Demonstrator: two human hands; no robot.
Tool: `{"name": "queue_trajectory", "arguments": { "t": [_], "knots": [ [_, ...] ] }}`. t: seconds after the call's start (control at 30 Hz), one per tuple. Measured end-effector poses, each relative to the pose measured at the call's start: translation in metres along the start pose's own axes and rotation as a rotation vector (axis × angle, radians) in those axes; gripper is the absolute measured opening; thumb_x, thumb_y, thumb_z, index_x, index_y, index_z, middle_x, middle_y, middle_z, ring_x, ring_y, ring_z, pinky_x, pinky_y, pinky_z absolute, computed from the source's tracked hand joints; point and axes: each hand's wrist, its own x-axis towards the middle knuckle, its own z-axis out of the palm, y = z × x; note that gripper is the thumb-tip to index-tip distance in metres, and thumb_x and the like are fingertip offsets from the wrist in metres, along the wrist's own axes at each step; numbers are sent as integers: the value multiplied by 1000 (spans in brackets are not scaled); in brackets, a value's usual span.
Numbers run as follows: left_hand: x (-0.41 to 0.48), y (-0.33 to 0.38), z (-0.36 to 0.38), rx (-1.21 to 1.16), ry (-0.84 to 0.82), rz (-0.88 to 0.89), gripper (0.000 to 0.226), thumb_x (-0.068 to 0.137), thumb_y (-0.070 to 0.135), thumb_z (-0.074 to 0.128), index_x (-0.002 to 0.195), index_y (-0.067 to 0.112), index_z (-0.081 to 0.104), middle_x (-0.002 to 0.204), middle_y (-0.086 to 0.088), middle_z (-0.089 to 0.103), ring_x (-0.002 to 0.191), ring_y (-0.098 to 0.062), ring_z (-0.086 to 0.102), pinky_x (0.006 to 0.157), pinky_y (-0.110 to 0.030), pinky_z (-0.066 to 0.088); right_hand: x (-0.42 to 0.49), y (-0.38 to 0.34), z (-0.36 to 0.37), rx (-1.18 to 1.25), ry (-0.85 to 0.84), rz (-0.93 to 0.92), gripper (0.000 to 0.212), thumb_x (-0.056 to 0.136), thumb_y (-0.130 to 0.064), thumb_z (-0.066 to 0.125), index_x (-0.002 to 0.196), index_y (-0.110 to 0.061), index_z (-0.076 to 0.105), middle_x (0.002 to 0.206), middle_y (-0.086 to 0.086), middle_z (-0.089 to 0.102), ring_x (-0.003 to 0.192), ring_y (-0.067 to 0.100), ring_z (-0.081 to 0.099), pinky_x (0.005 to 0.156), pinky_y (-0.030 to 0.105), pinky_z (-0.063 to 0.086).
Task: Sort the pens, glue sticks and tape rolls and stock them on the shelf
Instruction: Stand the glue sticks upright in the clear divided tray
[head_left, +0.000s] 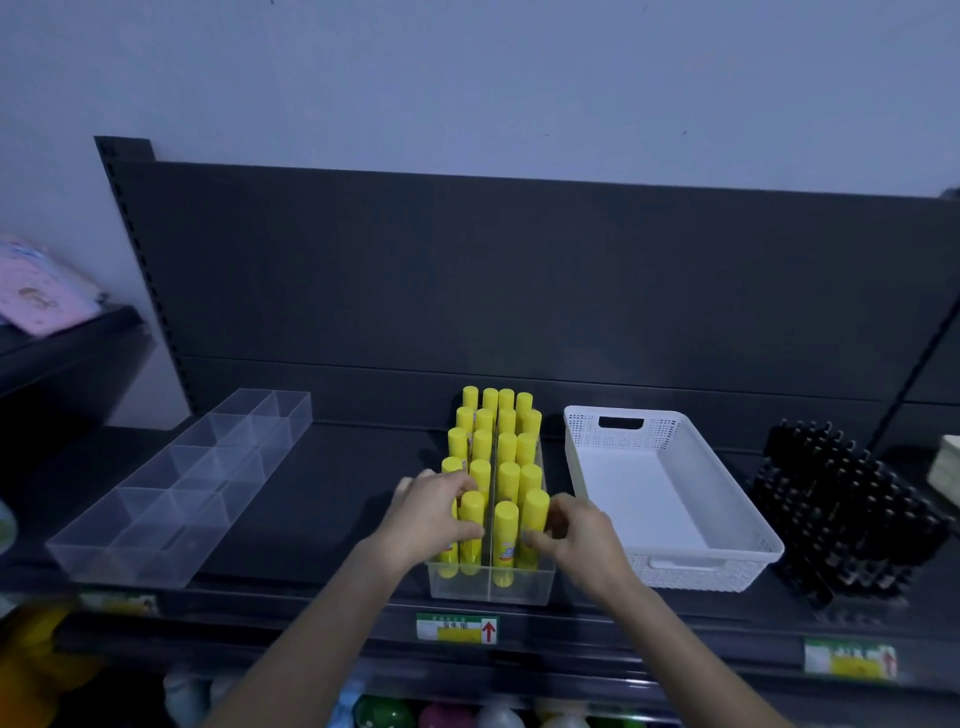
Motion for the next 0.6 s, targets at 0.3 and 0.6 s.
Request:
{"name": "queue_trajectory", "arguments": {
  "t": [0.3, 0.6],
  "knots": [
    [5, -4, -2, -121, -91, 9, 38, 78, 31, 71, 113, 28, 59, 114, 7, 57, 112, -20, 45, 103, -37, 34, -4, 5, 9, -8, -35, -17, 33, 79, -27, 70, 67, -42, 43, 67, -19, 48, 80, 16, 49, 69, 23, 38],
    [9, 1, -9, -162, -205, 67, 39, 76, 21, 73, 111, 19, 58, 103, 4, 54, 92, -15, 55, 82, -33, 48, -4, 4, 7, 34, -21, -15, 37, 79, -21, 71, 114, -19, 59, 84, -7, 61, 74, 5, 53, 62, 6, 39]
  ]
}}
